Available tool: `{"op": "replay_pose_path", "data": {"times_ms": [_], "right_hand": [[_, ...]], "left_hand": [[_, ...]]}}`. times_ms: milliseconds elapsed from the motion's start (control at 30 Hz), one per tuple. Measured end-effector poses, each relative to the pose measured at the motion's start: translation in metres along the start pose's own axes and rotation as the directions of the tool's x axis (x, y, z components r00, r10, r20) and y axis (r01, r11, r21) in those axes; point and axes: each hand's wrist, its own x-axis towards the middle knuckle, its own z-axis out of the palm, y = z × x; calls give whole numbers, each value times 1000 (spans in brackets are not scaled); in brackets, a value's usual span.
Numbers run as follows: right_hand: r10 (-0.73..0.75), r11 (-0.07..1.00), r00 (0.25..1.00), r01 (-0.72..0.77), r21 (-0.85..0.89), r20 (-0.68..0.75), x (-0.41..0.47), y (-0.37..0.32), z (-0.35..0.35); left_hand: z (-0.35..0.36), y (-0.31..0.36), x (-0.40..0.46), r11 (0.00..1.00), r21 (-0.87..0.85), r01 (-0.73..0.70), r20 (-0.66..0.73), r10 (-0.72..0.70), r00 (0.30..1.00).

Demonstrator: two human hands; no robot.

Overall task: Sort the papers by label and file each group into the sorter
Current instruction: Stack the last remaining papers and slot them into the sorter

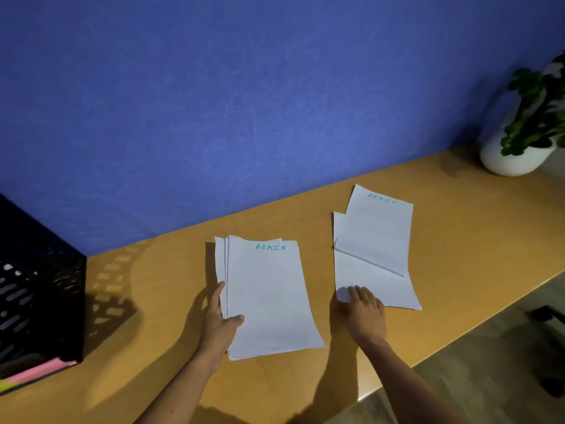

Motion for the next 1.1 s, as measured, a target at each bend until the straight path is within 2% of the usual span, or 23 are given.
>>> {"op": "replay_pose_path", "data": {"times_ms": [167,267,367,467,567,733,933,1000,1100], "right_hand": [[-27,997,999,25,-71,-21,21,1,-11],[-177,984,979,178,8,-97,21,-11,-22],[-328,924,920,359,128,-215,11,-31,-32],[-411,869,868,465,166,-280,-2,-54,-36],[-487,808,826,550,213,-283,-15,-74,-31],[-654,633,692,722,280,-306,-34,-106,-21],[-787,461,561,811,361,-257,-38,-133,-12],[-794,432,567,780,452,-219,-34,-131,-13],[-723,499,659,706,502,-208,-24,-118,-17]], "left_hand": [[10,-4,8,996,88,0,-48,4,999],[16,-8,15,994,101,44,-98,-34,995],[19,-11,21,991,112,73,-108,-60,992],[23,-13,25,989,110,98,-94,-88,992],[29,-13,25,991,74,114,-85,-107,991],[39,-9,27,994,-33,103,-128,-106,986],[40,-7,24,987,-101,123,-150,-137,979],[37,-8,23,992,-47,118,-144,-124,982],[34,-12,25,996,26,83,-165,-78,983]]}}
